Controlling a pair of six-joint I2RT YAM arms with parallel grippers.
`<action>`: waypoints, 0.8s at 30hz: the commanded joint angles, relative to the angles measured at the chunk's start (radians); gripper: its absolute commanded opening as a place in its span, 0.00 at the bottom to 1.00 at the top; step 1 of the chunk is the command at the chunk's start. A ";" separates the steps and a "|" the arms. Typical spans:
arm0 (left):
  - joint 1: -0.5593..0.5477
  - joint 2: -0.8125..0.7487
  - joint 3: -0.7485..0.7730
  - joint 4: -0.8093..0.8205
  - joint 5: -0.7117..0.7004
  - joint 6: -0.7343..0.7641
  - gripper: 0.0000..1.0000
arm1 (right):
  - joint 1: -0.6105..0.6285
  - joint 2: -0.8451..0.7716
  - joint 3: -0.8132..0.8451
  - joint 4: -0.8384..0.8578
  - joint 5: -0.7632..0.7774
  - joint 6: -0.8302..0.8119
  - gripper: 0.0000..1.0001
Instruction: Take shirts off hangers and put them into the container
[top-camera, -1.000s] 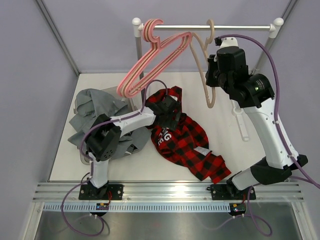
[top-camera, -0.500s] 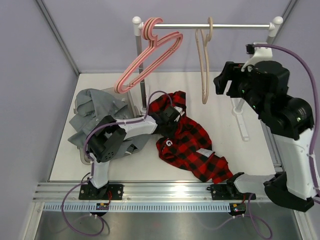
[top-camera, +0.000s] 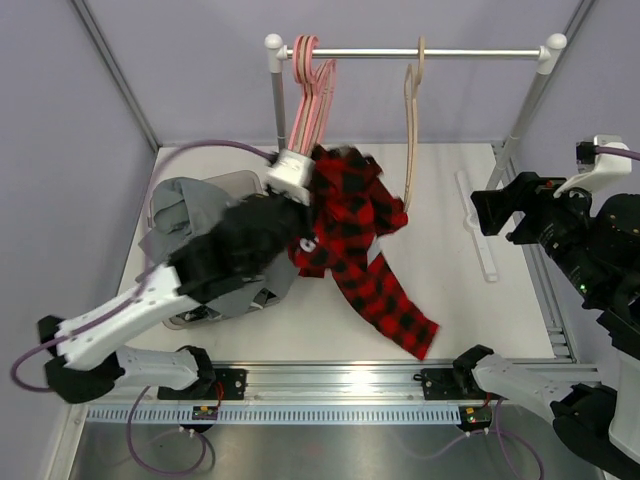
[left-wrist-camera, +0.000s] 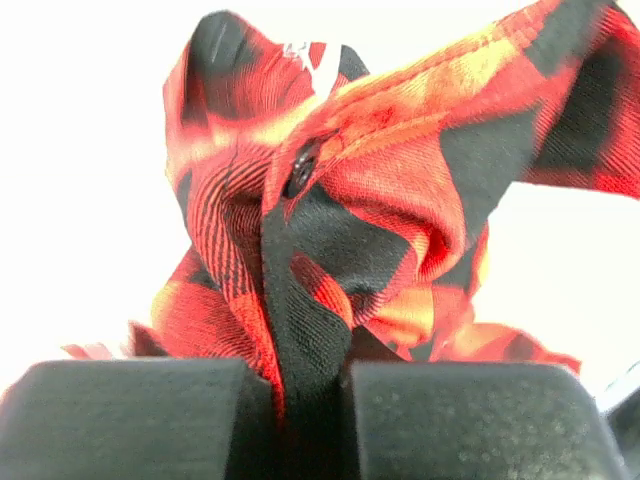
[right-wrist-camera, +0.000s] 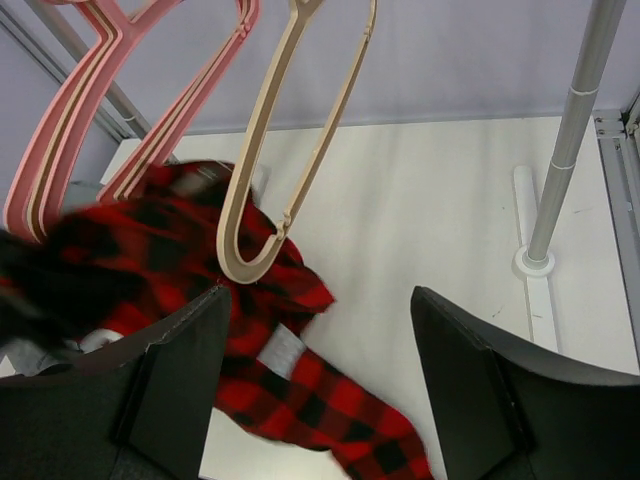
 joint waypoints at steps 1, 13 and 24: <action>0.026 -0.190 0.096 0.123 -0.180 0.187 0.00 | -0.005 -0.008 0.017 -0.014 0.003 -0.010 0.81; 0.029 -0.288 0.345 0.345 -0.278 0.784 0.00 | -0.003 -0.004 -0.019 0.032 -0.027 -0.027 0.81; 0.042 -0.400 0.275 0.693 -0.322 1.065 0.00 | -0.005 0.007 -0.017 0.040 -0.023 -0.052 0.82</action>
